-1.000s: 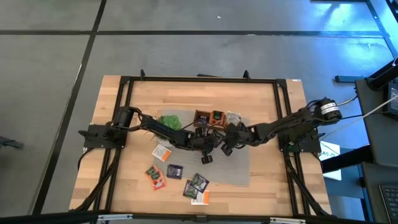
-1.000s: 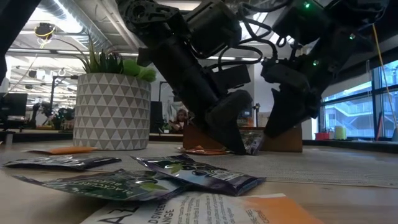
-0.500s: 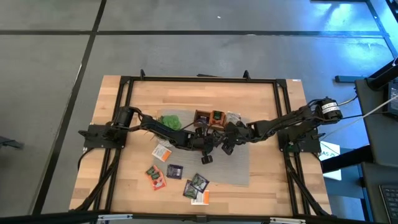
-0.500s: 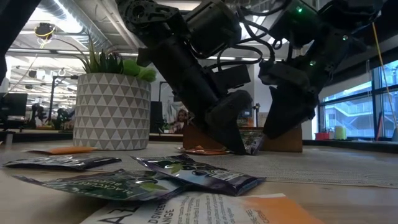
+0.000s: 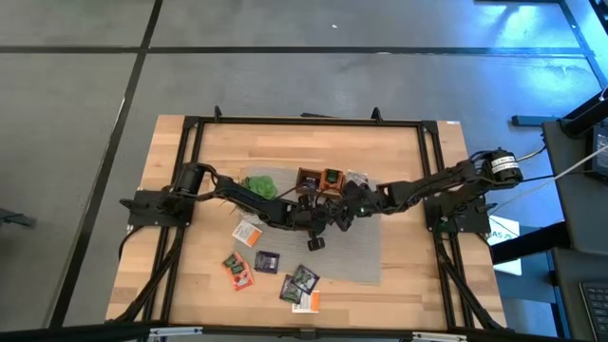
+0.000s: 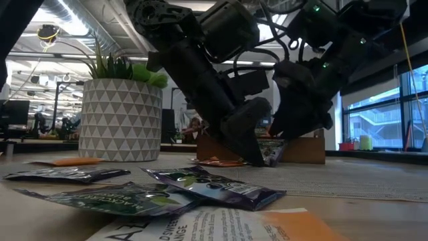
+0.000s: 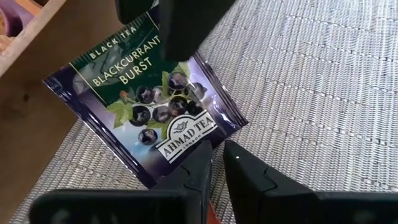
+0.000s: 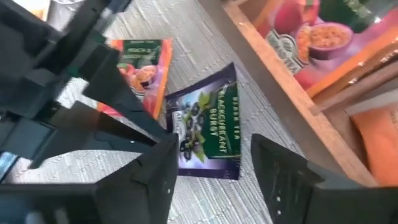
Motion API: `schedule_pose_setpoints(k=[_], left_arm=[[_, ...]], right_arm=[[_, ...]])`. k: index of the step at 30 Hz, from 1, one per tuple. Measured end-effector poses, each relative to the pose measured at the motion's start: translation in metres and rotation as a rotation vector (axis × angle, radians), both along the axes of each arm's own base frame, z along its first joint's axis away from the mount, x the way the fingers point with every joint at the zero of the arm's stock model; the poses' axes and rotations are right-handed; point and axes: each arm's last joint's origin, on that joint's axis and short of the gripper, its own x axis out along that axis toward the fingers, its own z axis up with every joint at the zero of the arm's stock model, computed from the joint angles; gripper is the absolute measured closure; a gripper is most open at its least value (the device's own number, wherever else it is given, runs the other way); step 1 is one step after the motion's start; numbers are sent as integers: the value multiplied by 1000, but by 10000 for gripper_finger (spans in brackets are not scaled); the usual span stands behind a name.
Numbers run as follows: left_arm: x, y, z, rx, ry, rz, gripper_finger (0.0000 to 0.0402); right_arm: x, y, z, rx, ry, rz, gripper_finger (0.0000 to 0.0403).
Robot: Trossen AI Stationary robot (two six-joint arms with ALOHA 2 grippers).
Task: Pick & Place Tea
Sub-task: Put the violet tea bag into the left section of the wooden organizer
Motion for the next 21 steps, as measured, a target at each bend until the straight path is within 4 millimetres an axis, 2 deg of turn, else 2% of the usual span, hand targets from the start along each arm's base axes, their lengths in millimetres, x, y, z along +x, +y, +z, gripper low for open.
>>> schedule_pose_setpoints(k=[15,21], left_arm=[[0,-2,0,20,-1,-3,359],[0,-2,0,29,0,-8,360]], right_arm=[[0,-4,-3,22,25,33,303],[0,-4,-4,10,28,45,367]])
